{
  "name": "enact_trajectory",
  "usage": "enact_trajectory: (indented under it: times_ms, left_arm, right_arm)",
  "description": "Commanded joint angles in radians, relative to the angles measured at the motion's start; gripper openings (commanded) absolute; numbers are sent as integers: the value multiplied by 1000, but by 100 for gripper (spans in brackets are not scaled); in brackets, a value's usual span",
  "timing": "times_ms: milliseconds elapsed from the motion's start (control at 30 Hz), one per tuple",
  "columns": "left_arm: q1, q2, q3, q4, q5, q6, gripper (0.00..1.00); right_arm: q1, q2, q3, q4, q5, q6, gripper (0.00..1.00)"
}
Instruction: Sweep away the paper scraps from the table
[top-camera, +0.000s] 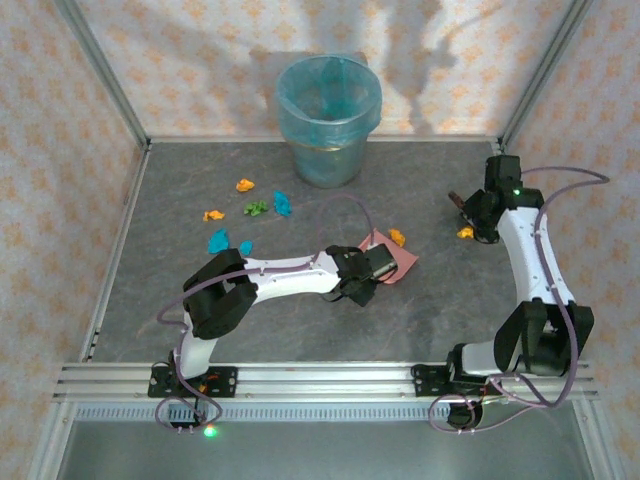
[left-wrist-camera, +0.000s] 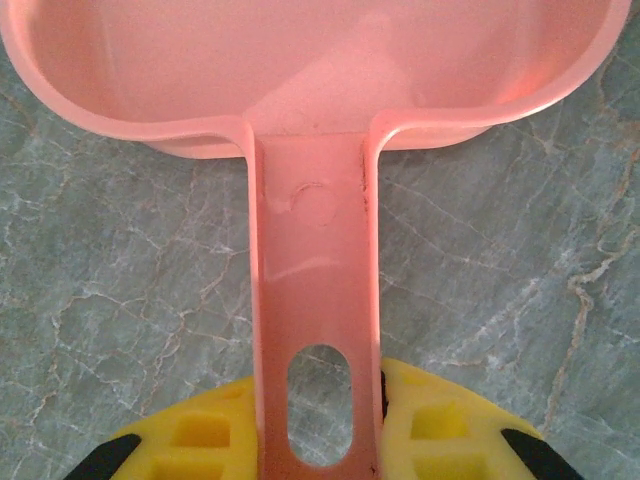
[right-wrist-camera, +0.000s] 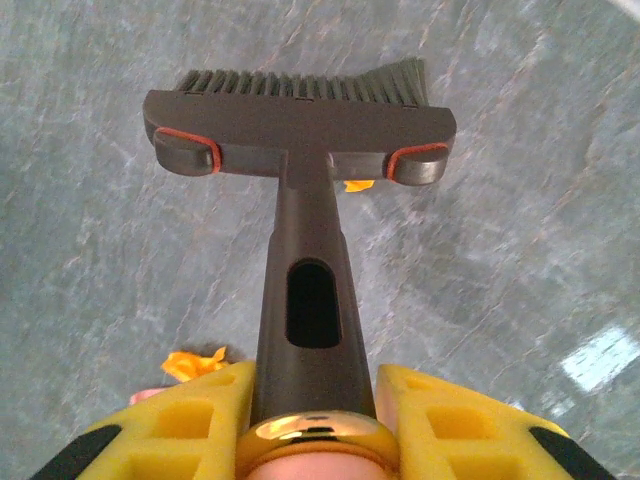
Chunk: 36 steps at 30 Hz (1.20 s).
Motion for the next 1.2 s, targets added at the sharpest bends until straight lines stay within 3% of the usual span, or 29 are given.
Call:
enact_trajectory:
  times_ms: [0,667,900,1067,1167]
  left_arm:
    - [-4,8,10,-28,29,16,0]
    - [-4,14,12,-25,64,21,0]
    - [-4,15,12,-27,61,22,0]
    - [-5,10,10,-29,65,24,0]
    - [-6,5,9,-32,67,29,0]
  right_arm:
    - [2,-37,-12,-29,-103,26,0]
    - [94,-344,-187,52,-481,227,0]
    - [88,-395,-153,51,-382,226,0]
    - [84,-345,-129,-15,-184,133,0]
    - [79,-323,-147,-31,-135,94,0]
